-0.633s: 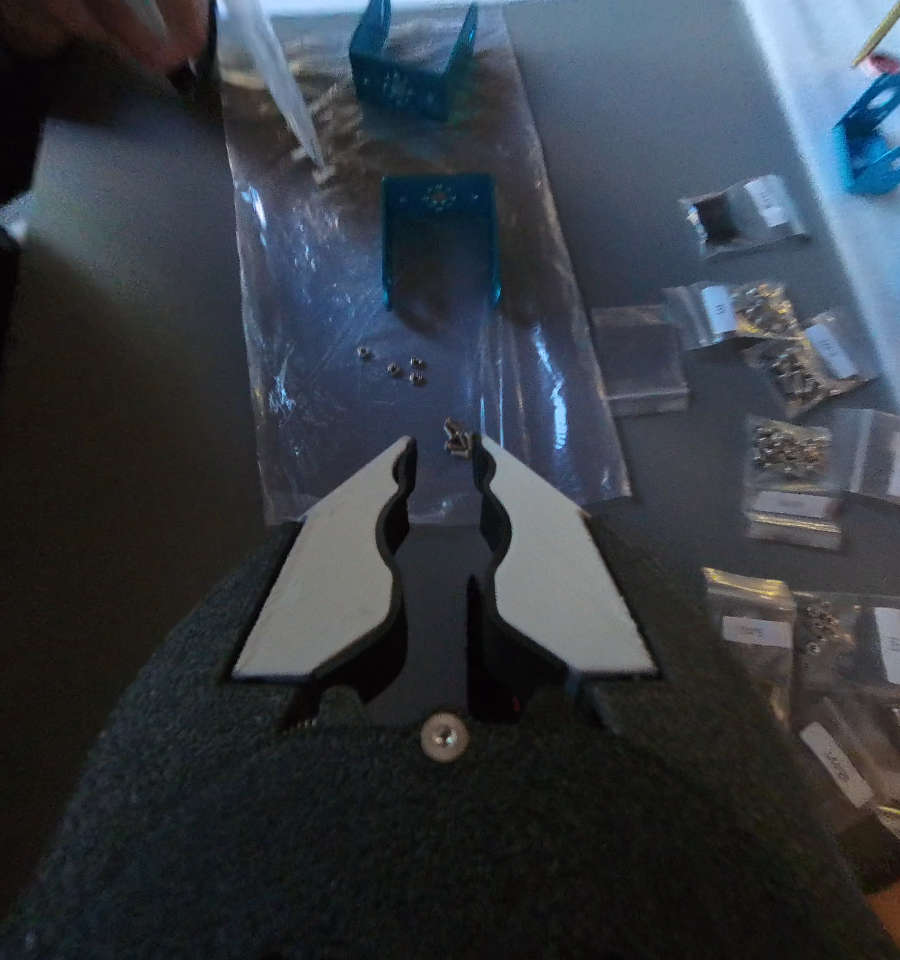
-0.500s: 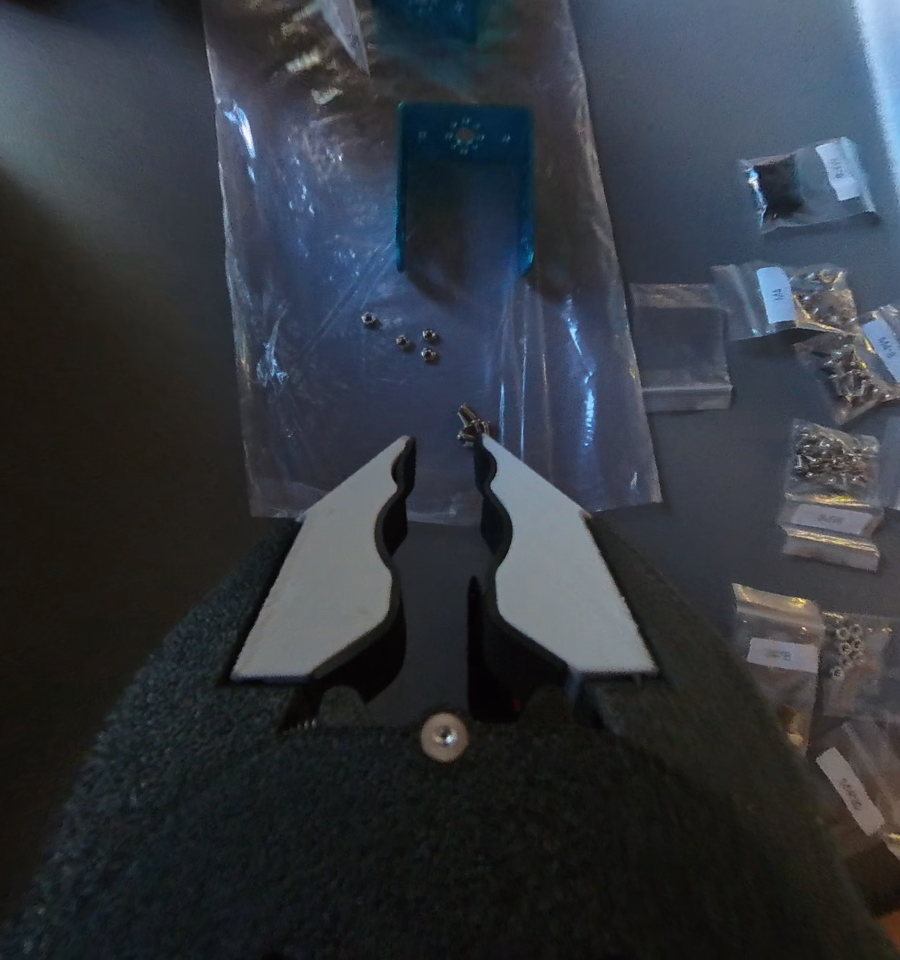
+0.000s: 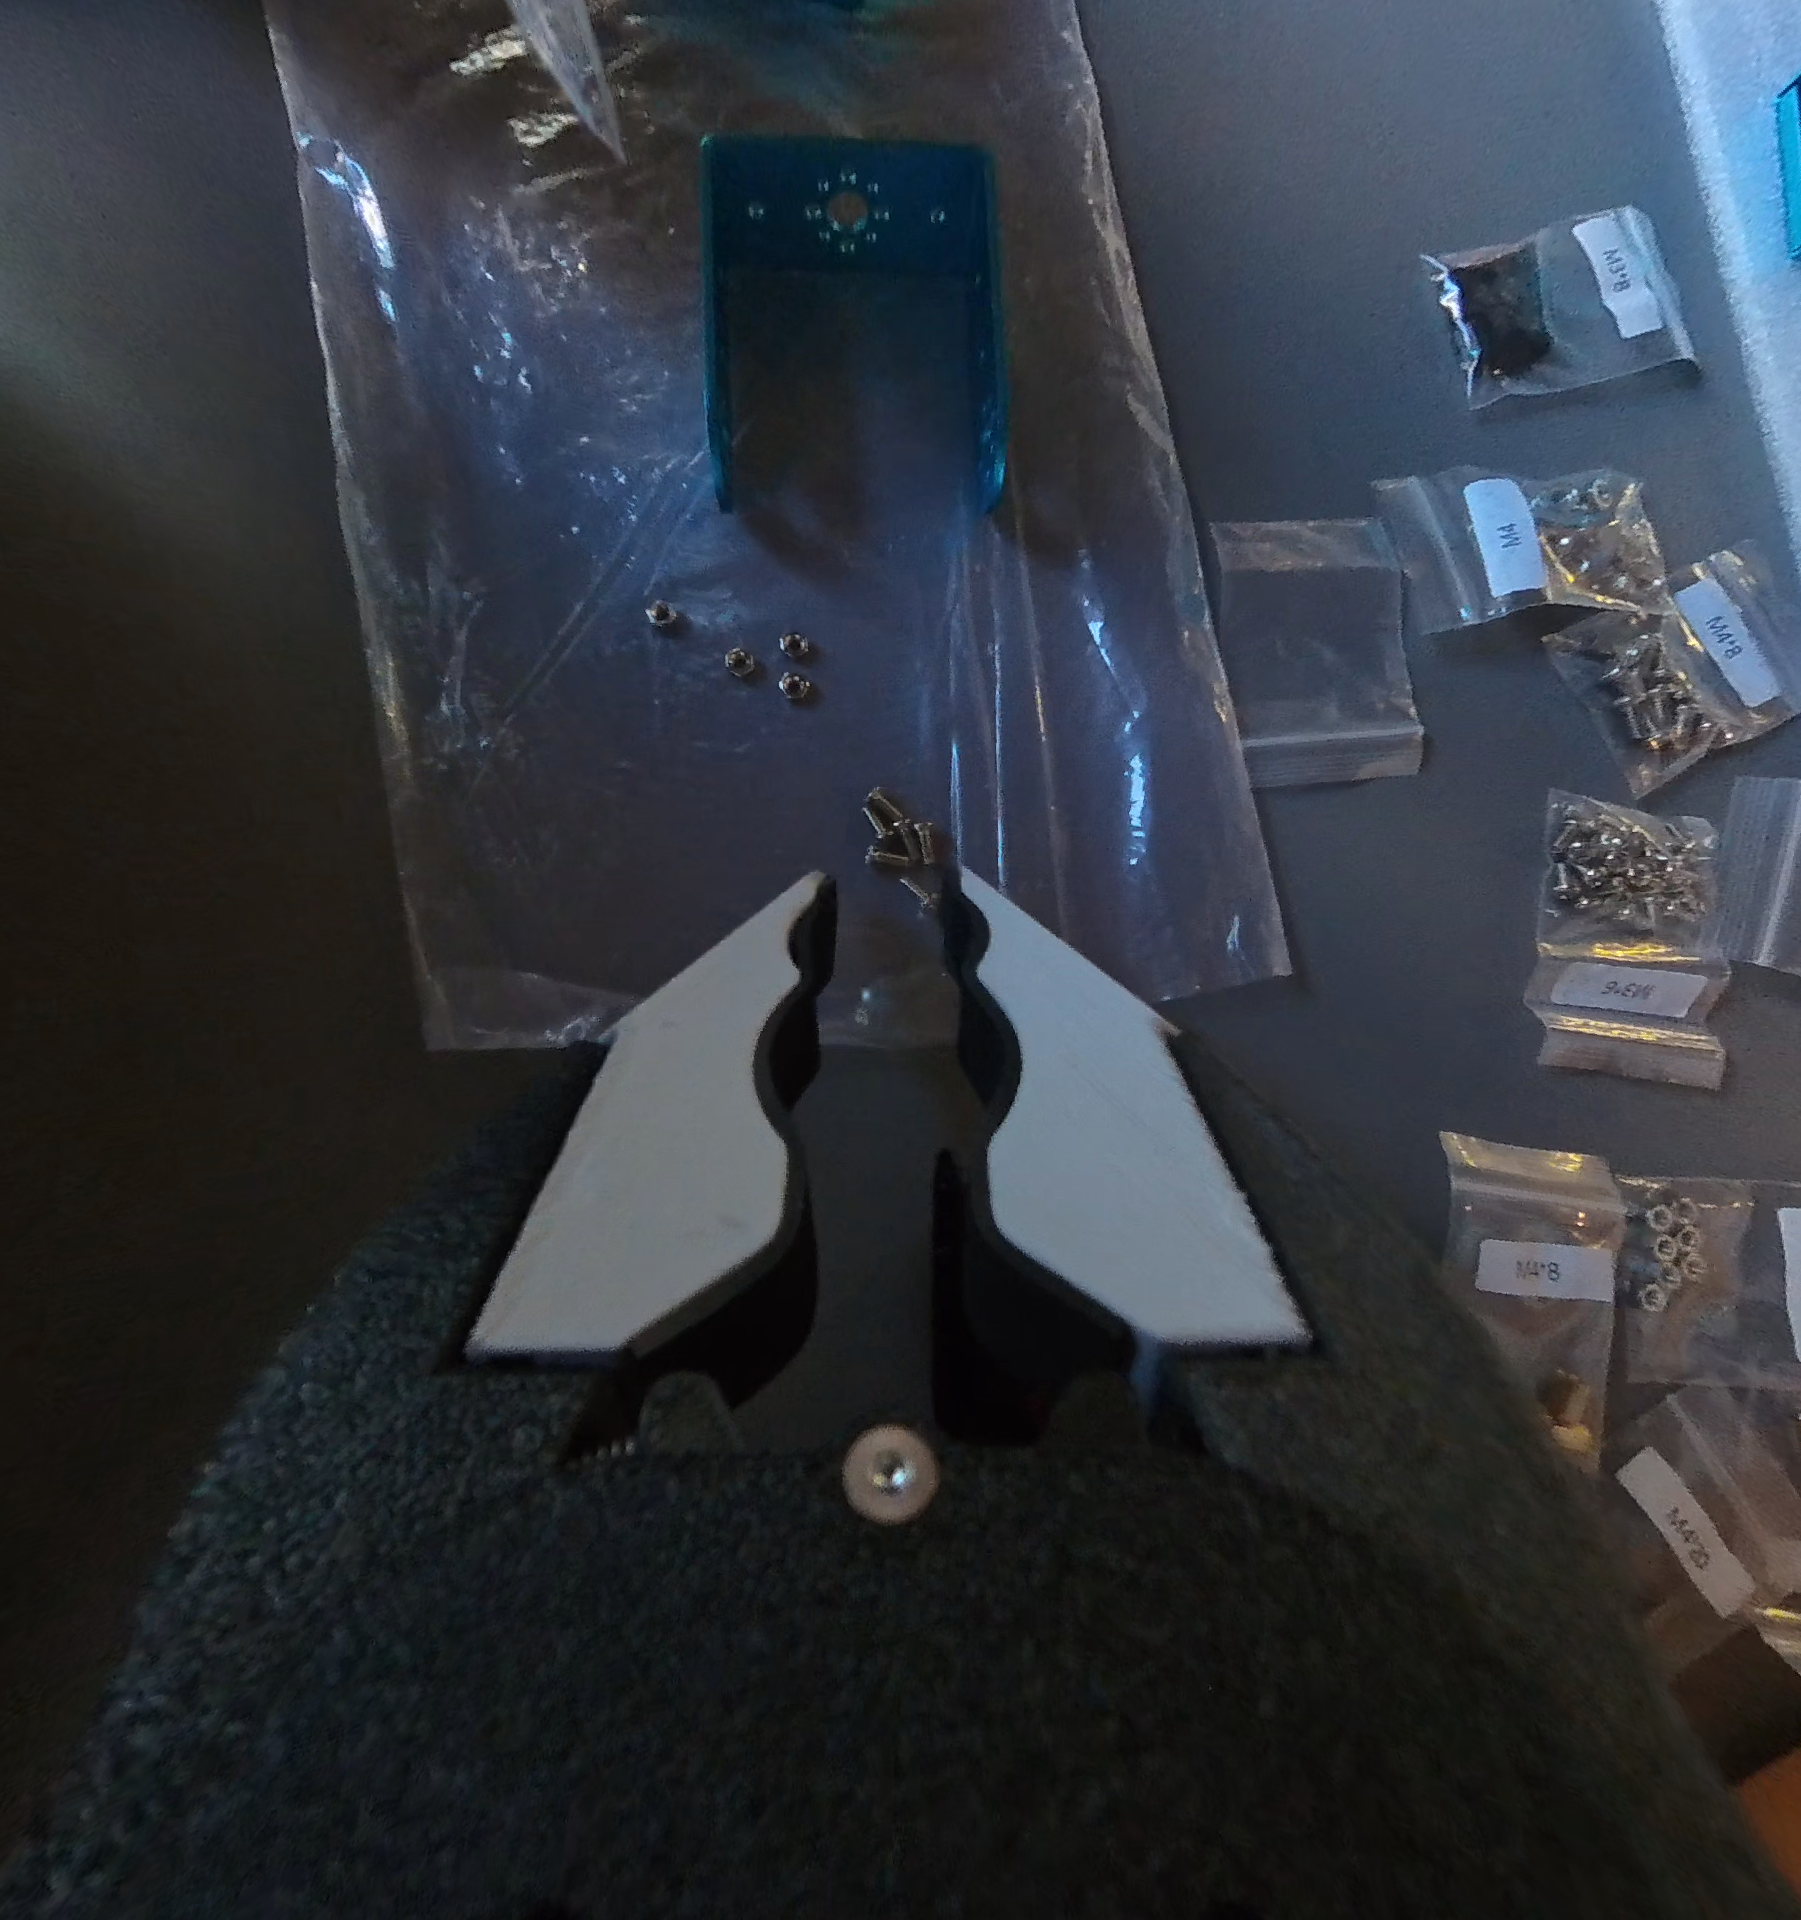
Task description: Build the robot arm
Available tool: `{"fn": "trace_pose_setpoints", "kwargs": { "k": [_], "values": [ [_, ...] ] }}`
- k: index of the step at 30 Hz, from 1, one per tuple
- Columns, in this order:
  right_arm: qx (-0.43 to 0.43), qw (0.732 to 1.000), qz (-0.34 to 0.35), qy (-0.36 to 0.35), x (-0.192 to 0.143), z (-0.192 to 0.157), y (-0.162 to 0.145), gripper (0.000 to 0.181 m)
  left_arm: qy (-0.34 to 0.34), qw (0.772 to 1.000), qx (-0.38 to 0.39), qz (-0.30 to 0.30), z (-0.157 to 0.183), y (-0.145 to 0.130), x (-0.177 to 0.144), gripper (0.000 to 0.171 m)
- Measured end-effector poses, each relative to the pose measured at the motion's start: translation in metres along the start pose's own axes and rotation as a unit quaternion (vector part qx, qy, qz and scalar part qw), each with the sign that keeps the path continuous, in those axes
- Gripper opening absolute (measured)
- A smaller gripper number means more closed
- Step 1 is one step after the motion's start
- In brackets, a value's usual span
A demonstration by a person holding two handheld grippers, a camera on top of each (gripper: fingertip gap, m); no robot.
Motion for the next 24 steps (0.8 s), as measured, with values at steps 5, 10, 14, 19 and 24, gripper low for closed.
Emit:
{"fn": "trace_pose_setpoints", "kwargs": {
  "k": [5,10,14,19,24],
  "values": [
    [0.007,1.0,-0.011,0.0,0.0025,0.0018,-0.0021,0.018,-0.003,1.0,0.01,-0.004,0.003,-0.001,0.0009,0.0],
    [0.015,1.0,-0.003,0.0,0.0036,0.0061,-0.0017,0.014,-0.005,1.0,0.013,-0.003,0.0044,-0.0009,0.0005,0.0],
    [0.017,1.0,-0.013,0.021,0.0066,0.0007,-0.0045,0.002,-0.008,1.0,0.018,-0.006,0.0066,-0.0016,0.001,0.0],
    [0.005,1.0,-0.025,0.013,0.0067,-0.0017,-0.003,0.001,-0.007,1.0,0.019,-0.005,0.0066,-0.0016,0.001,0.0],
    [-0.002,1.0,-0.024,-0.002,0.0003,-0.0007,-0.0021,0.0,-0.004,1.0,0.02,-0.003,0.0062,-0.0013,0.0007,0.0]
  ]
}}
Point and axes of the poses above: each gripper's, where its closed fingertips meet, x out along the fingers, y out of its top, z = x × y across the jaws, the point moved 4 cm from there along -x, back along the fingers, and after that the axes turned 6 degrees about y, right-handed, at the moved point
